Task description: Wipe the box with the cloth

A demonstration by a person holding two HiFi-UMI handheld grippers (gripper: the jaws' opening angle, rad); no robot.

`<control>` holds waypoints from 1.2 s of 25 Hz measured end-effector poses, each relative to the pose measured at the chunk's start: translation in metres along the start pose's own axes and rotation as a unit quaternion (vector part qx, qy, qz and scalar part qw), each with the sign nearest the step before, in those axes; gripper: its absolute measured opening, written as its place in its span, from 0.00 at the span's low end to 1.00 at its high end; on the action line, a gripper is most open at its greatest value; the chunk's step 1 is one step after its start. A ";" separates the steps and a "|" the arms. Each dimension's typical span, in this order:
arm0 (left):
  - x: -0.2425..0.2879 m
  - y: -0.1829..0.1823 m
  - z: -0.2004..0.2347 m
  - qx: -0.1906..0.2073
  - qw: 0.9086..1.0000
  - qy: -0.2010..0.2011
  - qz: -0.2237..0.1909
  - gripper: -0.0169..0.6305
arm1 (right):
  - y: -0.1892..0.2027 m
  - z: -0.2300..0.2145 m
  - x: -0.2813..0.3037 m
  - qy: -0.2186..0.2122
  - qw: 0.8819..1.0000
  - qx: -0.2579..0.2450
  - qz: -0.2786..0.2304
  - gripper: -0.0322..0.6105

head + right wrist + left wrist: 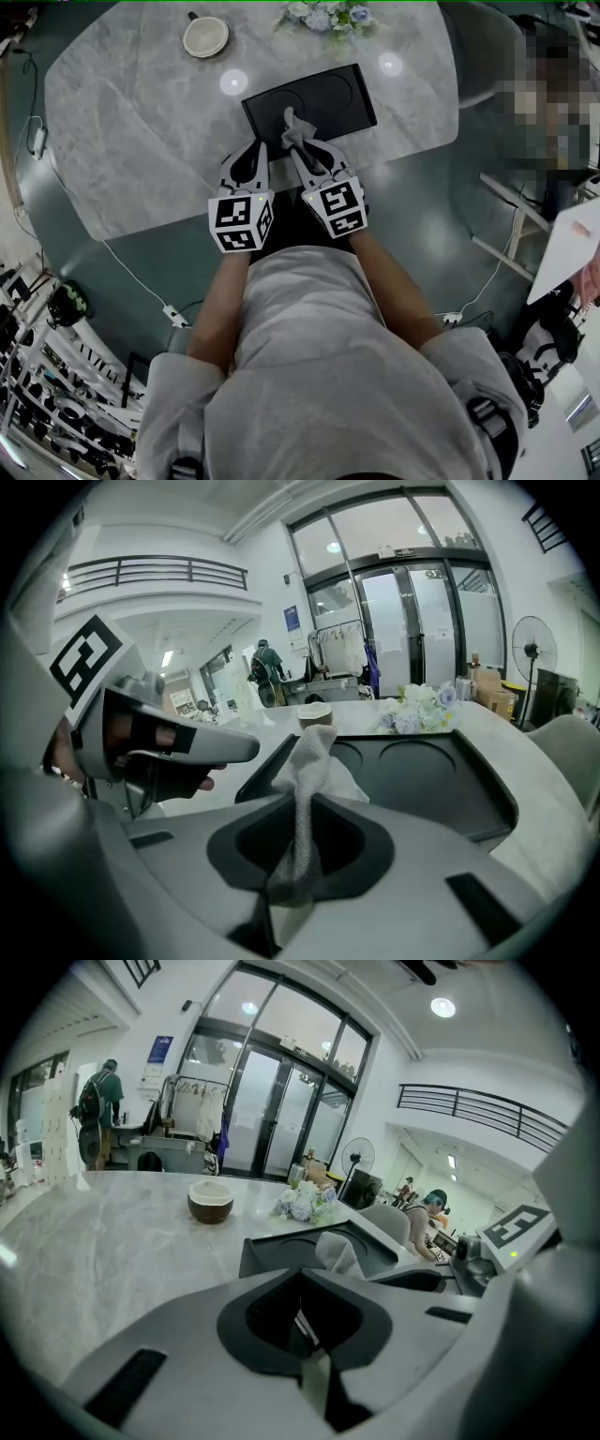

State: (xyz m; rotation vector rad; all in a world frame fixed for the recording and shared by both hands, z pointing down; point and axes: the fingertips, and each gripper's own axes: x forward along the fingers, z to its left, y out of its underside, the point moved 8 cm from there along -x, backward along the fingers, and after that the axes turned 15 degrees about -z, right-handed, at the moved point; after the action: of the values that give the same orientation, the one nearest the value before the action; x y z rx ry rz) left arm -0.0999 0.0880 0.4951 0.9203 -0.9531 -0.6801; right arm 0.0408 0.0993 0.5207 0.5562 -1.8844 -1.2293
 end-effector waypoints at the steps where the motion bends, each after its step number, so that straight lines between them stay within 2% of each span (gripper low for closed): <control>1: 0.003 -0.001 -0.002 0.001 1.000 0.002 0.002 0.06 | 0.000 -0.003 -0.001 0.003 1.000 0.001 -0.001 0.14; 30: 0.063 -0.005 -0.076 0.026 0.997 0.062 0.026 0.06 | -0.004 -0.088 -0.045 0.068 0.998 0.016 -0.010 0.14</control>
State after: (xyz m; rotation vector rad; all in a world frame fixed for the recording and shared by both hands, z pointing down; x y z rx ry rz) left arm -0.0054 0.0609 0.4939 0.9693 -0.8859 -0.5490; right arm 0.1380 0.0813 0.5180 0.6601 -1.7906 -1.1463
